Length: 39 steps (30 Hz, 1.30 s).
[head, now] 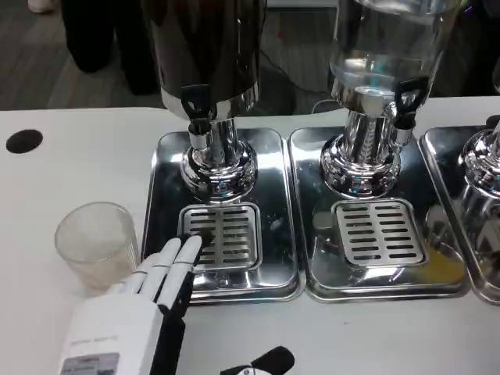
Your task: Grasp the cup under the faucet to collect the drink, then remove the cup.
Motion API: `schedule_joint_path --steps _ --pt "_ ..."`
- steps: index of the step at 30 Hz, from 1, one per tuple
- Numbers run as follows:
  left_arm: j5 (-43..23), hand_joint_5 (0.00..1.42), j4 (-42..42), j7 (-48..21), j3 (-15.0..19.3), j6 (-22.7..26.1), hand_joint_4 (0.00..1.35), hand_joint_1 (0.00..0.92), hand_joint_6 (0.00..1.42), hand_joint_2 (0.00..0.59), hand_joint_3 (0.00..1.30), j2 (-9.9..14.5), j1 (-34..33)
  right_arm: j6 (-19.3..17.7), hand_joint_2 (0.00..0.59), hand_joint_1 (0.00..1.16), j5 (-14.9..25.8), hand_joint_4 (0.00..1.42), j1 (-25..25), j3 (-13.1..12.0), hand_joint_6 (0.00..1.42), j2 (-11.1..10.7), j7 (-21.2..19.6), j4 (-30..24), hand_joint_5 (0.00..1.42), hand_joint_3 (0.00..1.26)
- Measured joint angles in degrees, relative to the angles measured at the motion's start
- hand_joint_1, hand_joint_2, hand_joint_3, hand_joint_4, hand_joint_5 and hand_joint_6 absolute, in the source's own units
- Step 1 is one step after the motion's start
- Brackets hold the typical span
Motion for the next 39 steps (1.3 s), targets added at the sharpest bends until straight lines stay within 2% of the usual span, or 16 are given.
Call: schedule_joint_path --steps 12,23,25,28,30,32,36,39 --pt "-0.6 0.19 0.7 -0.1 1.1 0.4 0.04 0.000 0.43 0.038 0.10 0.0 -0.9 -0.1 0.379 0.45 -0.1 0.10 1.3 0.6 0.00 0.9 0.0 -0.2 0.05 0.26" --pt "-3.5 0.28 -1.6 -2.8 7.6 4.1 0.05 0.000 0.63 0.025 0.10 -0.3 -3.3 -1.2 0.381 0.45 0.0 0.10 1.7 0.7 0.00 1.2 0.0 1.1 0.05 0.26" --pt "-4.7 0.28 -2.7 -3.4 8.7 4.7 0.05 0.000 0.63 0.016 0.11 -0.7 -3.4 -1.2 0.381 0.45 0.0 0.10 1.6 0.6 0.00 1.2 0.0 1.7 0.05 0.26" --pt "-5.0 0.23 -6.7 -5.2 10.8 6.1 0.05 0.000 0.48 0.005 0.10 -2.1 -2.8 -1.3 0.381 0.45 0.0 0.10 1.2 0.6 0.00 1.1 0.0 2.5 0.05 0.26" --pt "-5.0 0.19 -8.2 -8.7 13.0 9.0 0.05 0.000 0.38 0.003 0.11 -2.8 -3.6 -1.5 0.381 0.45 0.0 0.10 0.8 0.7 0.00 1.1 0.0 3.3 0.05 0.26" --pt "-4.7 0.17 -8.5 -12.6 15.1 12.1 0.04 0.000 0.34 0.002 0.11 -3.2 -5.5 -1.6 0.381 0.45 0.1 0.10 0.7 0.7 0.00 1.0 0.0 4.2 0.05 0.26" --pt "-2.7 0.18 -7.3 -20.7 18.2 17.9 0.04 0.000 0.41 0.008 0.12 -2.3 -12.6 -2.7 0.381 0.45 0.2 0.10 0.7 1.0 0.00 0.9 0.0 4.5 0.05 0.26" --pt "-2.3 0.20 -5.3 -22.4 18.8 19.6 0.06 0.000 0.46 0.022 0.13 -2.0 -15.7 -3.1 0.380 0.45 0.2 0.10 0.8 1.1 0.00 0.9 0.1 4.7 0.05 0.26"
